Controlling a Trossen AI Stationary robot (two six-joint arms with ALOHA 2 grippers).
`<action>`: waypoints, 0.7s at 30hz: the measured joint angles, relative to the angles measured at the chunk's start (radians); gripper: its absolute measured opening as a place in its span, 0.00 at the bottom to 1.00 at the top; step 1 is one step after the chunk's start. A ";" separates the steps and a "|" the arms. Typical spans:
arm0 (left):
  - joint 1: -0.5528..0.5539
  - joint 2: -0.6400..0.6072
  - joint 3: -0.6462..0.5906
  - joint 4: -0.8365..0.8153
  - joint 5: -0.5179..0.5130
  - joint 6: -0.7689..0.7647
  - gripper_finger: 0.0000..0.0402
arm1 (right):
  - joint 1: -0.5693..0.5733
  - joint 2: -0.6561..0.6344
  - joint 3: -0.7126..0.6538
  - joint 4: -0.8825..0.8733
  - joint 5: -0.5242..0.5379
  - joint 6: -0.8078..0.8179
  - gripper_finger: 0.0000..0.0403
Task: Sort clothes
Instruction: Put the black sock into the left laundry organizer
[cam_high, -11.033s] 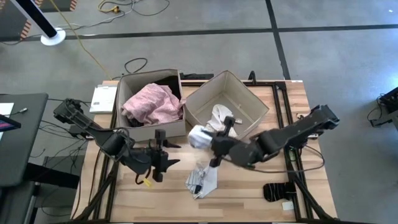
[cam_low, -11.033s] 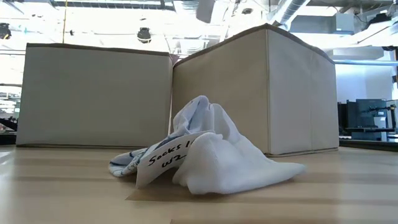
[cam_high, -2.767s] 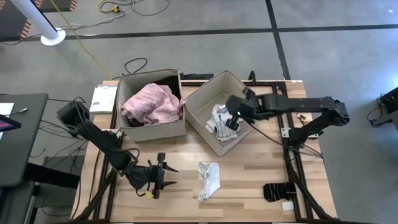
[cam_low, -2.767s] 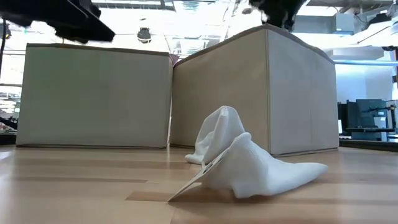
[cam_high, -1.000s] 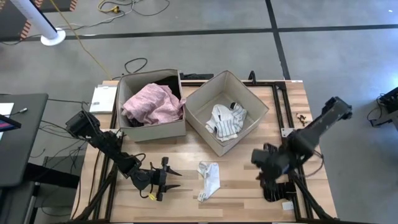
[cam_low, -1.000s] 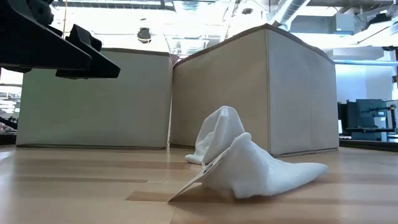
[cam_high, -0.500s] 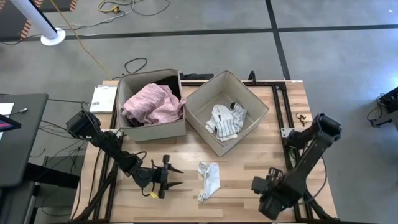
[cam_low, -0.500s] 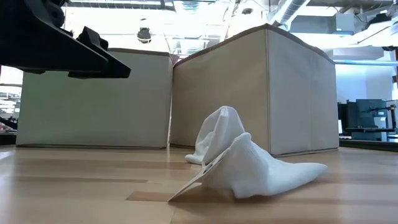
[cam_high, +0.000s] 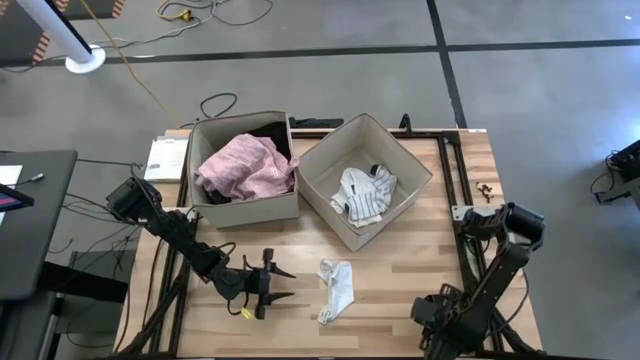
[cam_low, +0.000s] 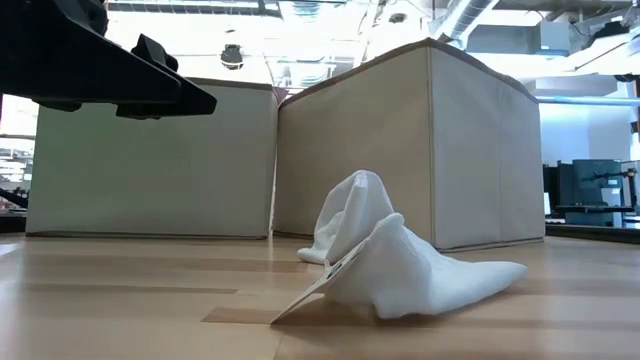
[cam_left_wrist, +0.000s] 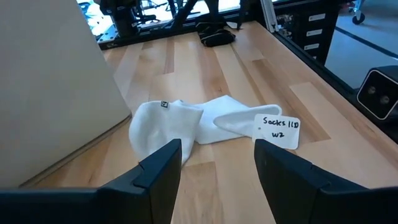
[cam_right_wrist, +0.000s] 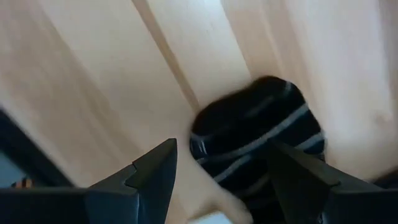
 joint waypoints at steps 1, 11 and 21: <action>0.000 0.000 0.000 0.000 0.000 0.000 0.49 | 0.000 0.002 -0.019 0.029 0.001 0.000 0.65; 0.000 0.000 0.000 0.000 0.003 -0.010 0.49 | -0.002 -0.005 -0.167 0.198 0.004 -0.005 0.45; 0.000 0.000 0.000 0.008 0.003 0.013 0.49 | -0.048 -0.062 -0.172 0.297 0.194 -0.129 0.04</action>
